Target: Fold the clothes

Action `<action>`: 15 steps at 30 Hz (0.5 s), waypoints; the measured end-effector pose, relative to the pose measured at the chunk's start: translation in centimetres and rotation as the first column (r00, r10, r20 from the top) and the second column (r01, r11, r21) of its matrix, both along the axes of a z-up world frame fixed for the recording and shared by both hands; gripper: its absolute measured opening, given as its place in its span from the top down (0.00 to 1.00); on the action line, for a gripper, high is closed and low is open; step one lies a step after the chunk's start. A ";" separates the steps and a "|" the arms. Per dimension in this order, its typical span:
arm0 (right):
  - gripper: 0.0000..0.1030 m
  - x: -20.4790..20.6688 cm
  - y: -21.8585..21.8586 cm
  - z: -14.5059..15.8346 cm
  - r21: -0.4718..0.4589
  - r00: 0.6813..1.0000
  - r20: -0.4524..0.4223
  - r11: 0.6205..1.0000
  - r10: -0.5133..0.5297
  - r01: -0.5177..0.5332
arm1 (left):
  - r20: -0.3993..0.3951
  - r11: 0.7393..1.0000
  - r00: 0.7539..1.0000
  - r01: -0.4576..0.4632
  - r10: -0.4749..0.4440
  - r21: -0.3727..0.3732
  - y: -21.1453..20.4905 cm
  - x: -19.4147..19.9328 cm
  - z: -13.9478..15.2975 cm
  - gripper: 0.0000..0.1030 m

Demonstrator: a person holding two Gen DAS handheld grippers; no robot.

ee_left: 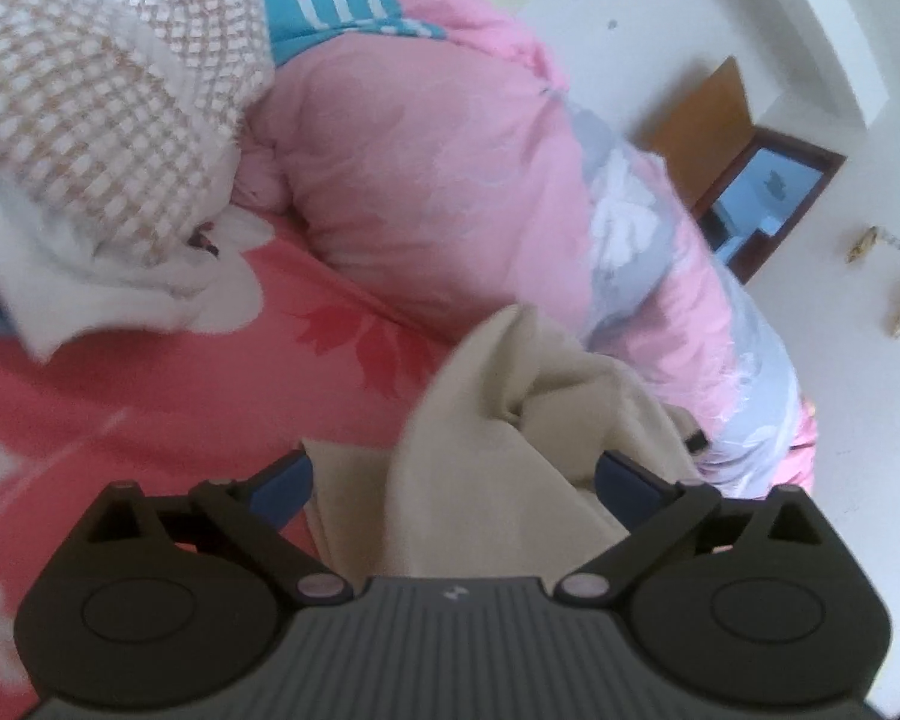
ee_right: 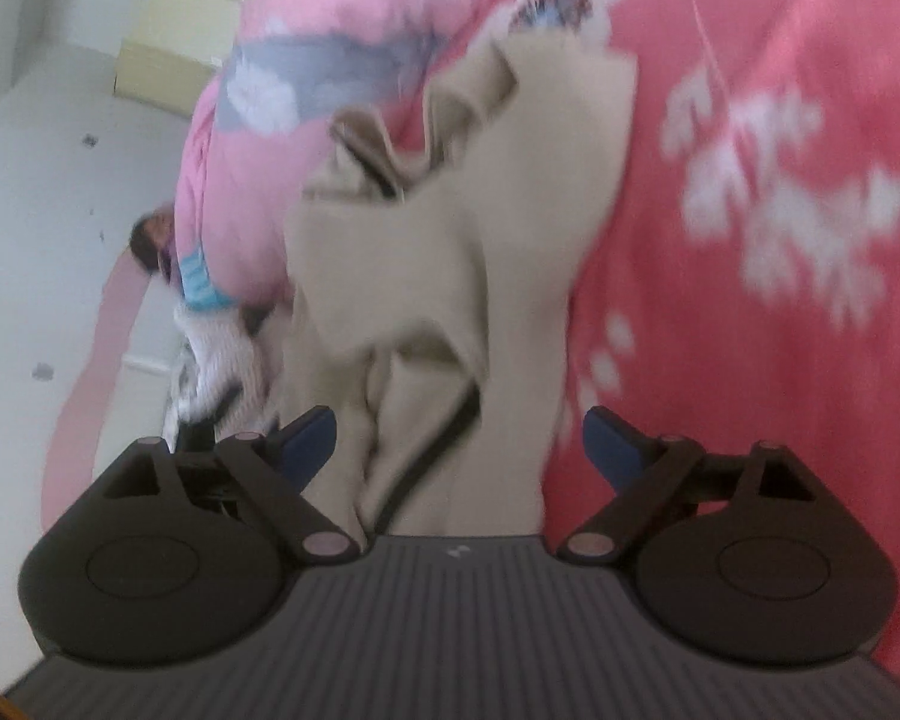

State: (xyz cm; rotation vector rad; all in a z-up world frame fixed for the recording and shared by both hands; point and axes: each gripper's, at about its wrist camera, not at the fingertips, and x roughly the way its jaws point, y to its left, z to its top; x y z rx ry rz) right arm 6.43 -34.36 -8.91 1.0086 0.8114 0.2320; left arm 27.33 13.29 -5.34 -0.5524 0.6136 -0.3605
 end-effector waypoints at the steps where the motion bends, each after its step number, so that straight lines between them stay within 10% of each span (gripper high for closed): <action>1: 0.13 -0.1 0.7 -0.4 -0.016 1.000 0.000 1.000 0.022 -0.022 | -0.010 1.000 1.000 0.006 -0.006 0.011 -0.1 1.1 -0.1 0.02; 15: 0.01 1.8 2.7 -1.6 -0.086 0.984 0.159 0.994 0.081 -0.068 | -0.210 0.958 0.935 0.283 -0.287 -0.049 -2.2 13.7 -4.6 0.00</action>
